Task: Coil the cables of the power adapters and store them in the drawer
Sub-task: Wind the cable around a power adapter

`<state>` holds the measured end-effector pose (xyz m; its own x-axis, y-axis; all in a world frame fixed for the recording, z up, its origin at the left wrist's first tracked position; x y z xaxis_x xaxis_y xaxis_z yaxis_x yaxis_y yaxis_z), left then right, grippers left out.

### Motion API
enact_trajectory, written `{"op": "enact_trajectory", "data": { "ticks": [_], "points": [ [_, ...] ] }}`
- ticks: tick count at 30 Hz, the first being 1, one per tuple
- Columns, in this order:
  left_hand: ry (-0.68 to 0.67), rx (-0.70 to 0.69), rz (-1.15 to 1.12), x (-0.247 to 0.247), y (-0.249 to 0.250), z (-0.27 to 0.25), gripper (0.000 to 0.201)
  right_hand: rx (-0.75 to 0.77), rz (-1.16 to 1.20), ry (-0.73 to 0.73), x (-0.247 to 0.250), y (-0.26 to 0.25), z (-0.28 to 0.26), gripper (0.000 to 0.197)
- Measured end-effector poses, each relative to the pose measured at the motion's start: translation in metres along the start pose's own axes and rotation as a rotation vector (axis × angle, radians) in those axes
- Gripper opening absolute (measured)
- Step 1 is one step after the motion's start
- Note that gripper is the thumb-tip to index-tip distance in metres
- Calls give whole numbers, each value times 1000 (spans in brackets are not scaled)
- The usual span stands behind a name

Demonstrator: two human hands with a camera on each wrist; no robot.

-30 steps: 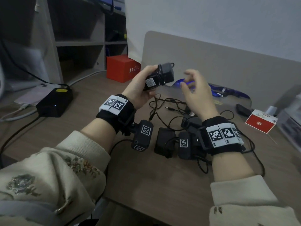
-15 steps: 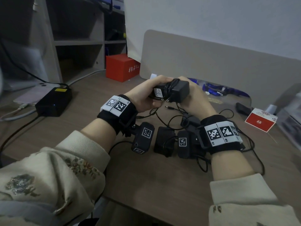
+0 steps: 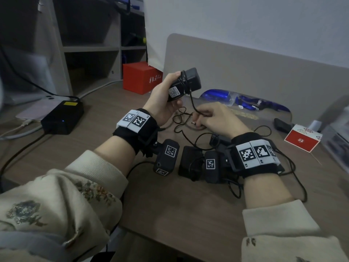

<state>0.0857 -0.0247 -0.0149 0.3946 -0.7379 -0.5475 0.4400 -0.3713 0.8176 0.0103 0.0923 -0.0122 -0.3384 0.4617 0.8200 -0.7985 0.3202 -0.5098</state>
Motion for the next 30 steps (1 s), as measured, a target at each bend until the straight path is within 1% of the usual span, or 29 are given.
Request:
{"op": "enact_trajectory", "data": {
  "ticks": [2,4,5,7,10,12,14,17,23,27,30],
  "points": [
    [65,-11,-8,8,1,3,16,5,22,-18,-1,-2,-2,36],
    [148,-28,22,16,1,4,29,29,49,6,1,-7,-2,36],
    [181,-40,46,18,1,5,32,36,53,20,2,-9,-3,36],
    [214,-65,98,20,2,5,28,59,71,15,1,-12,-3,34],
    [224,-113,181,20,3,6,31,77,48,-53,-6,-17,-4,28],
    [233,-141,227,21,3,6,30,73,44,-74,-7,-19,-6,24],
    [241,-155,259,22,2,7,30,100,17,-42,-3,-22,-7,15],
    [242,-162,306,24,1,9,29,127,-74,31,1,-22,-4,26],
    [255,-164,330,26,1,10,29,99,-99,133,9,-18,0,29],
    [269,-183,397,27,3,10,30,107,-116,164,11,-19,1,24],
    [267,-208,501,26,6,10,30,137,-132,214,14,-22,1,19]
  ]
}}
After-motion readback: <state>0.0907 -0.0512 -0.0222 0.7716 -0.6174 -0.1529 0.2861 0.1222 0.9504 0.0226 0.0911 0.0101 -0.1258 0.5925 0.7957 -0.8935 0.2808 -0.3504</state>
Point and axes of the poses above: each hand's wrist, its own z-axis towards the middle knuckle, its own x-axis out of the back of the hand, y = z × x, the point moved 8 cm from there along z, towards the middle knuckle
